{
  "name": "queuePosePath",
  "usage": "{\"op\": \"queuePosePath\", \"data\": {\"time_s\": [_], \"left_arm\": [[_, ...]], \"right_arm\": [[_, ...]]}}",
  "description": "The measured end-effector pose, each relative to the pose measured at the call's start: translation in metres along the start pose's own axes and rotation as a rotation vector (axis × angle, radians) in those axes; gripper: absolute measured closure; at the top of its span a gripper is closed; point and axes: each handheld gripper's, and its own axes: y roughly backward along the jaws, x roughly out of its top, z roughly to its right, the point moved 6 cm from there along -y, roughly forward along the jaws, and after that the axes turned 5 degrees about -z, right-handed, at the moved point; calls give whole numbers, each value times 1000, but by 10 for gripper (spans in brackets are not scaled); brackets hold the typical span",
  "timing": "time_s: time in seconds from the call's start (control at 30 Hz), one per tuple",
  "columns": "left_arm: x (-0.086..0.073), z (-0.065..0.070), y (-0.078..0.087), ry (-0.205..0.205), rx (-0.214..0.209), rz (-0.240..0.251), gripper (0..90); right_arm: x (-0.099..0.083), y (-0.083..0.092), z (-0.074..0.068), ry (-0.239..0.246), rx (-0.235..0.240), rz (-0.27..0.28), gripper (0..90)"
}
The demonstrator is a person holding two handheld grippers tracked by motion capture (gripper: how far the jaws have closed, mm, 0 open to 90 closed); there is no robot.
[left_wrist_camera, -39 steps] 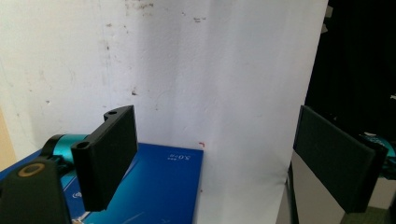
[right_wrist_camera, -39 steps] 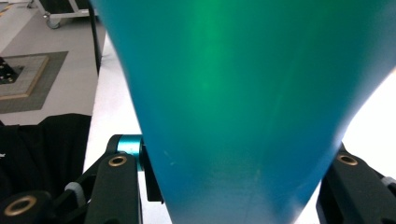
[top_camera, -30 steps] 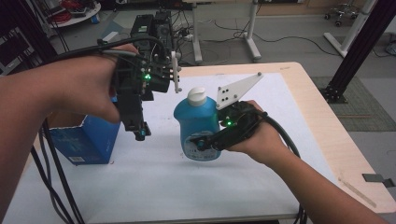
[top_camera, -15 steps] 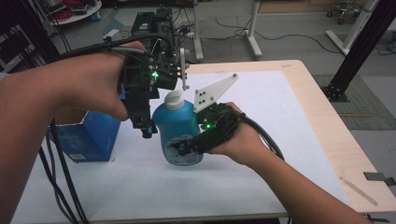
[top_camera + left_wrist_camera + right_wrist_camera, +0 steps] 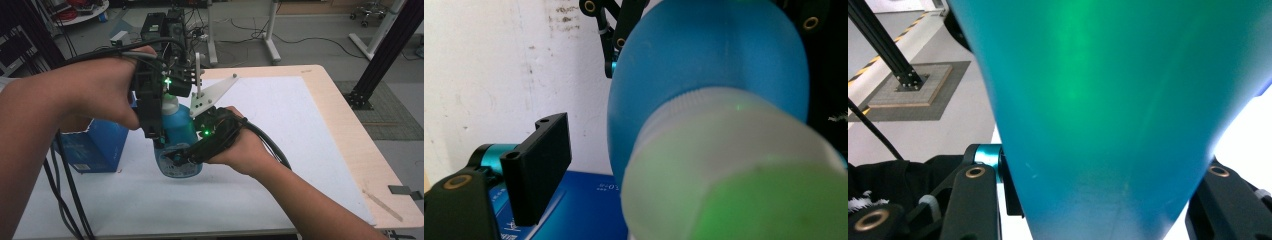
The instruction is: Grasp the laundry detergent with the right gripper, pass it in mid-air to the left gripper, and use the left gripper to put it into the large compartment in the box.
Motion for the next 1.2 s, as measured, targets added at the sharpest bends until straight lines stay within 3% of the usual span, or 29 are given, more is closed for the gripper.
{"op": "queuePosePath", "data": {"time_s": [0.43, 1.2], "left_arm": [[-1, -3, -1, 26, 13, 13, 142], [1, 3, -1, 31, -23, -4, 293]], "right_arm": [[2, -1, 2, -8, 3, 11, 465], [1, -4, 3, -12, 6, 11, 465]]}}
